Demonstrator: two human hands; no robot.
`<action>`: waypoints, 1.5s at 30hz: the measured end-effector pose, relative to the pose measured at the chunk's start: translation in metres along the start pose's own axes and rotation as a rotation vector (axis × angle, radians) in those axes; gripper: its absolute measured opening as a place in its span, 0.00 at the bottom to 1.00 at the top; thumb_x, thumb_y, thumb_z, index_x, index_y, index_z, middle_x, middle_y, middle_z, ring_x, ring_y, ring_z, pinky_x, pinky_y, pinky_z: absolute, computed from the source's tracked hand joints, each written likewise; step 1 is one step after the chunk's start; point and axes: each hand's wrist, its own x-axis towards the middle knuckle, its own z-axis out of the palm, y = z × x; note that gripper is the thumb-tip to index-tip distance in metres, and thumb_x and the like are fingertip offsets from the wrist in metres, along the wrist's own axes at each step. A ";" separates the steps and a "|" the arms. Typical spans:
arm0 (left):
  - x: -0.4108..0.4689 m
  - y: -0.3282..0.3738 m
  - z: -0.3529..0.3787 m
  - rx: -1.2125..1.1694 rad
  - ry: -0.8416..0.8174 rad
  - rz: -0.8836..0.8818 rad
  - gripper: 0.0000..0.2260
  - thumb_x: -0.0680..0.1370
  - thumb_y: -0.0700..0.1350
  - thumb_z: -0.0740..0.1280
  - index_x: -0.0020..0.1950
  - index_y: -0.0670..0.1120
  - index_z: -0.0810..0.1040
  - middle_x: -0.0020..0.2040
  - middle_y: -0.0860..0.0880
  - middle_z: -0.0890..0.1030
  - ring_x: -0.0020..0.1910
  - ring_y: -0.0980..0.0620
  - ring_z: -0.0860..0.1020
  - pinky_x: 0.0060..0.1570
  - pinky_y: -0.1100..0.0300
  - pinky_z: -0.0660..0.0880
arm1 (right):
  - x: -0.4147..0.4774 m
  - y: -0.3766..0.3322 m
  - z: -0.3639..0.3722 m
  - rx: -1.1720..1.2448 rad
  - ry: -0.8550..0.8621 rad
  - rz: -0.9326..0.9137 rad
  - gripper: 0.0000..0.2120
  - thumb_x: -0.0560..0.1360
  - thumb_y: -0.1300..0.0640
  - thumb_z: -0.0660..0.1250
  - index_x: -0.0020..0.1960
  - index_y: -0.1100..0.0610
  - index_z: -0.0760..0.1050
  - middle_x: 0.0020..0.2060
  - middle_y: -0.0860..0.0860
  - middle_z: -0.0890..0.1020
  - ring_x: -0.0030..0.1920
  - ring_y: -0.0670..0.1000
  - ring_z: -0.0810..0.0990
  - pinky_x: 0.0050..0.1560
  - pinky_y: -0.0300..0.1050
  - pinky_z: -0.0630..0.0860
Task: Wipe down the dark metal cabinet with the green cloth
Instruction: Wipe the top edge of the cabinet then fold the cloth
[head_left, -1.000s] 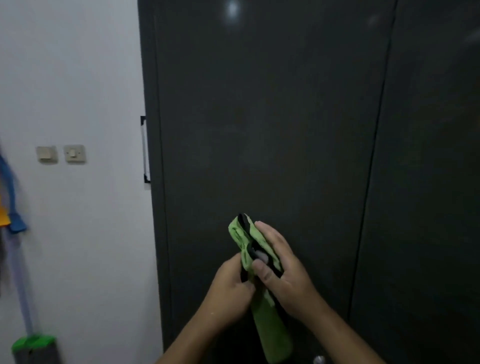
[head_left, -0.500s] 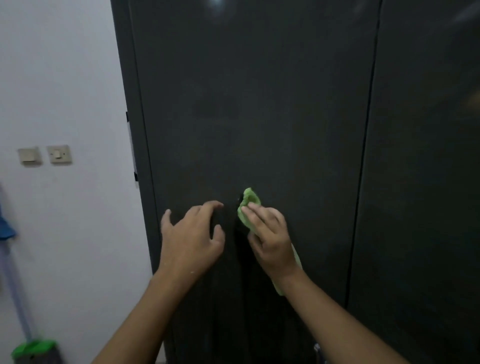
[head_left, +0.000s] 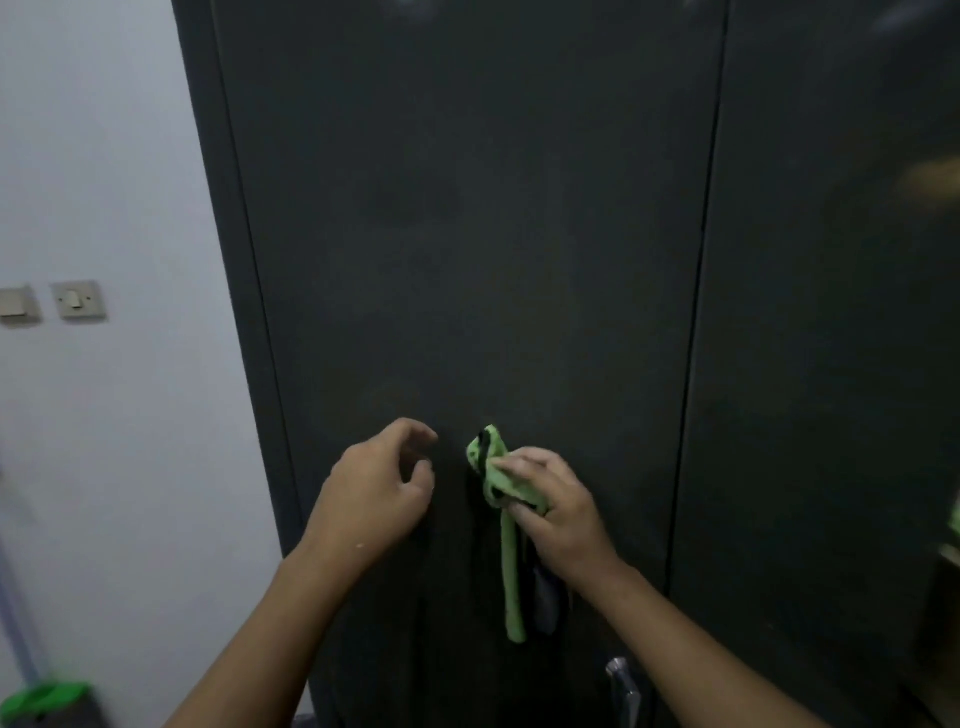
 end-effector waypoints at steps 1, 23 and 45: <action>0.000 0.002 0.006 -0.023 -0.028 -0.007 0.11 0.77 0.48 0.68 0.57 0.61 0.75 0.44 0.60 0.80 0.42 0.65 0.78 0.43 0.65 0.76 | 0.001 -0.005 -0.007 0.072 0.060 0.109 0.23 0.70 0.64 0.71 0.60 0.43 0.80 0.59 0.45 0.77 0.62 0.44 0.76 0.63 0.36 0.70; -0.010 0.091 0.146 -0.940 -0.358 -0.210 0.04 0.75 0.41 0.73 0.47 0.42 0.81 0.41 0.41 0.85 0.42 0.43 0.85 0.42 0.52 0.81 | -0.042 -0.032 -0.143 0.644 -0.039 0.879 0.26 0.79 0.40 0.64 0.70 0.55 0.73 0.61 0.56 0.83 0.63 0.56 0.81 0.66 0.55 0.75; -0.018 0.107 0.152 -0.863 -0.564 -0.312 0.16 0.68 0.31 0.75 0.54 0.39 0.80 0.43 0.42 0.86 0.43 0.45 0.85 0.40 0.55 0.81 | -0.081 -0.029 -0.187 -0.100 -0.181 0.798 0.35 0.76 0.63 0.64 0.74 0.32 0.61 0.56 0.47 0.83 0.50 0.51 0.84 0.56 0.54 0.81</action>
